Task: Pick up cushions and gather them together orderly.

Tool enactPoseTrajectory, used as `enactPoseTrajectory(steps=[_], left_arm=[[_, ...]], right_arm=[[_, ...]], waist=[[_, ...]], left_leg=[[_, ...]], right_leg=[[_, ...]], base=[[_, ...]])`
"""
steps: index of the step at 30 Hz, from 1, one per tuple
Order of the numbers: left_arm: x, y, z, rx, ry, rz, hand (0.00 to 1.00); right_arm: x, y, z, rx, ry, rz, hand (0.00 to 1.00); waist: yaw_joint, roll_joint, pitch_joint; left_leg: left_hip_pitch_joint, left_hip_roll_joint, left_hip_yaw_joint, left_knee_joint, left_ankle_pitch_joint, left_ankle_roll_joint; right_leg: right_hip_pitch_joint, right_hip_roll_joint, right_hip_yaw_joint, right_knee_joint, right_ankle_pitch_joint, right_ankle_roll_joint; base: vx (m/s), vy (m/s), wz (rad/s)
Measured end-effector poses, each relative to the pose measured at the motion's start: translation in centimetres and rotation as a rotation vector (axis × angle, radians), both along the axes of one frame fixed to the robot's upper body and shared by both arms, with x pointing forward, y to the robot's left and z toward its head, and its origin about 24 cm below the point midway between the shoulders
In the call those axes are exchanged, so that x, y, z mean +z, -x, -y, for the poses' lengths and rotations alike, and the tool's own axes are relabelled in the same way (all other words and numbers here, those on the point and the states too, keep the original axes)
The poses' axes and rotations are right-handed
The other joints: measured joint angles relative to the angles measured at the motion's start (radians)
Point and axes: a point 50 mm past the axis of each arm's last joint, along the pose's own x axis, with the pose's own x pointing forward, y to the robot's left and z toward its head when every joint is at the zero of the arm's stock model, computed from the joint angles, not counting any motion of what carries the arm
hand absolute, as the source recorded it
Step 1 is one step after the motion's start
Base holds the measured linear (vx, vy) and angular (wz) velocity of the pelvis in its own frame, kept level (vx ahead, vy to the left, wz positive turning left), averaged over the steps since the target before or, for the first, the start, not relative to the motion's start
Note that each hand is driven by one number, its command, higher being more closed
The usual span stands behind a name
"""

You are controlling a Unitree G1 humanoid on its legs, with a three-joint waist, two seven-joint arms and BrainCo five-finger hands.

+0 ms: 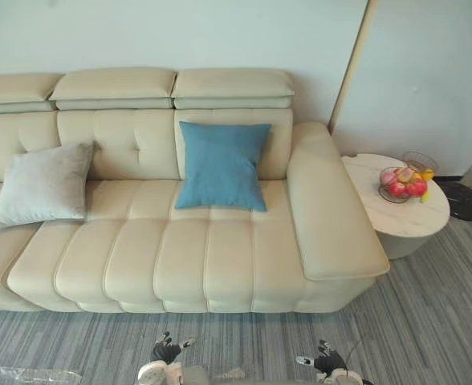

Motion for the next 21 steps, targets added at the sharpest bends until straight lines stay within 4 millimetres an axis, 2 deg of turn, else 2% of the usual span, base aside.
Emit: enactPoseTrajectory(steps=[2, 4, 6, 8, 11, 17, 19, 20, 21], left_arm=[[0.0, 0.1, -0.2, -0.001, -0.005, -0.007, 0.00], [-0.2, 0.4, 0.0, -0.010, 0.000, -0.023, 0.00], [-0.3, 0.7, 0.2, -0.010, 0.007, -0.033, 0.00], [-0.4, 1.0, 0.5, -0.013, 0.012, -0.040, 0.00], [-0.5, 1.1, 0.7, -0.026, 0.014, -0.044, 0.00], [-0.6, 0.9, 1.4, -0.039, 0.024, -0.057, 0.00], [-0.6, 0.7, 1.5, -0.037, 0.028, -0.051, 0.00], [-0.6, 0.7, 1.6, -0.030, 0.031, -0.048, 0.00], [-0.6, 0.8, 1.4, -0.028, 0.027, -0.047, 0.00]], right_arm=[[-0.1, 0.1, -0.3, -0.015, -0.012, -0.003, 0.00], [0.0, 0.1, -0.1, -0.018, -0.010, 0.000, 0.00], [-0.1, 0.4, 0.1, -0.021, -0.006, -0.009, 0.00], [-0.2, 0.8, 0.0, -0.024, -0.007, -0.019, 0.00], [-0.2, 0.8, 0.1, -0.025, -0.005, -0.017, 0.00], [0.0, 0.2, 0.3, 0.039, 0.016, -0.008, 0.00], [0.2, -0.4, 0.5, 0.063, 0.026, 0.007, 0.00], [0.3, -0.8, 0.5, 0.062, 0.029, 0.022, 0.00], [0.5, -1.4, 0.6, 0.061, 0.032, 0.038, 0.00]], waist=[[-0.004, -0.008, -0.005], [-0.023, 0.001, -0.009], [-0.027, 0.009, -0.022], [-0.026, 0.014, -0.035], [-0.027, 0.017, -0.039], [-0.025, 0.037, -0.038], [-0.023, 0.047, -0.023], [-0.020, 0.063, -0.012], [-0.018, 0.059, -0.010]], left_leg=[[0.017, -0.033, 0.016, -0.051, 0.022, 0.014], [0.033, -0.064, 0.016, -0.084, 0.032, 0.025], [0.055, -0.075, 0.020, -0.123, 0.044, 0.026], [0.083, -0.075, 0.045, -0.161, 0.064, 0.019], [0.111, -0.052, 0.089, -0.169, 0.074, 0.018], [0.164, -0.006, 0.242, -0.172, 0.067, 0.013], [0.168, 0.017, 0.310, -0.138, 0.045, 0.018], [0.167, 0.043, 0.371, -0.122, 0.040, 0.021], [0.175, 0.041, 0.415, -0.123, 0.040, 0.020]], right_leg=[[0.007, -0.021, 0.019, -0.040, 0.040, -0.008], [0.022, -0.042, 0.035, -0.069, 0.066, 0.009], [0.029, -0.046, 0.038, -0.086, 0.070, 0.012], [0.027, -0.038, 0.051, -0.099, 0.077, 0.024], [0.021, -0.008, 0.096, -0.106, 0.085, 0.020], [-0.036, 0.063, 0.205, -0.110, 0.151, -0.035], [-0.087, 0.084, 0.156, -0.075, 0.177, -0.035], [-0.122, 0.080, 0.037, -0.062, 0.187, -0.068], [-0.136, 0.049, -0.130, -0.032, 0.130, -0.132]], base=[[-0.07, 0.170, -0.24], [-0.03, 0.151, 0.03], [0.04, 0.059, -0.03], [0.12, 0.012, -0.28], [0.15, -0.032, -0.54], [0.08, -0.030, -0.90], [0.01, -0.031, -1.32], [-0.01, -0.077, -1.39], [-0.03, -0.071, -1.35]])
